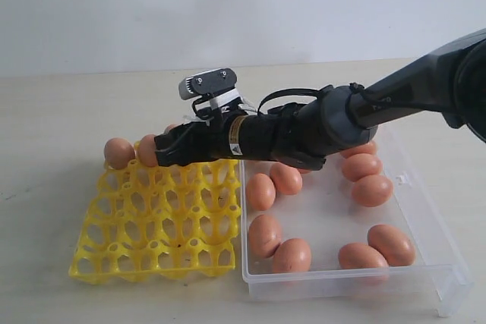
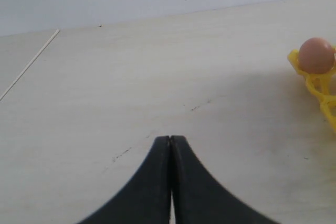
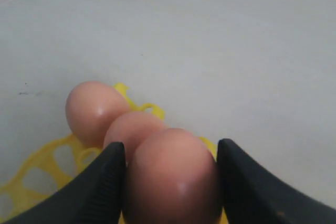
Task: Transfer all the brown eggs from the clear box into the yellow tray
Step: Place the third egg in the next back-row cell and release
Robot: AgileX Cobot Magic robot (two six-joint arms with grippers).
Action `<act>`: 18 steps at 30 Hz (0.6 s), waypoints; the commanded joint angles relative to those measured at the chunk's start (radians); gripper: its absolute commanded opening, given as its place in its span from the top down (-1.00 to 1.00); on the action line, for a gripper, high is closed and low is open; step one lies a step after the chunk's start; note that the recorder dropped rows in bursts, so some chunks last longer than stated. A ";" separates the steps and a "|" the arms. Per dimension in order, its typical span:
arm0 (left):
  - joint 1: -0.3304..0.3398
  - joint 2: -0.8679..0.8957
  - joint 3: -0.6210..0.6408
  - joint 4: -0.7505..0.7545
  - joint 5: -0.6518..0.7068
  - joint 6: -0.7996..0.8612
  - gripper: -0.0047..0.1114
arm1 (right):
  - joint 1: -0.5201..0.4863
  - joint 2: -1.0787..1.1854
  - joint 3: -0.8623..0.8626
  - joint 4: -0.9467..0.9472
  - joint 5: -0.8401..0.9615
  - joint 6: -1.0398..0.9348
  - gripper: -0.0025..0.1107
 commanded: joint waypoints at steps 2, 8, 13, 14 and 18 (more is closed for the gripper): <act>-0.005 -0.006 -0.004 -0.002 -0.009 -0.006 0.92 | -0.002 -0.008 -0.005 -0.010 -0.019 0.070 -0.18; -0.005 -0.006 -0.004 -0.002 -0.009 -0.006 0.92 | -0.010 -0.091 -0.003 -0.100 0.042 0.146 -0.20; -0.005 -0.006 -0.004 -0.002 -0.009 -0.006 0.92 | -0.029 -0.264 0.050 -0.176 0.160 0.274 -0.16; -0.005 -0.006 -0.004 -0.002 -0.009 -0.006 0.92 | -0.039 -0.308 0.074 -0.176 0.179 0.281 -0.14; -0.005 -0.006 -0.004 -0.002 -0.009 -0.006 0.92 | -0.078 -0.480 0.171 -0.093 0.326 0.259 -0.10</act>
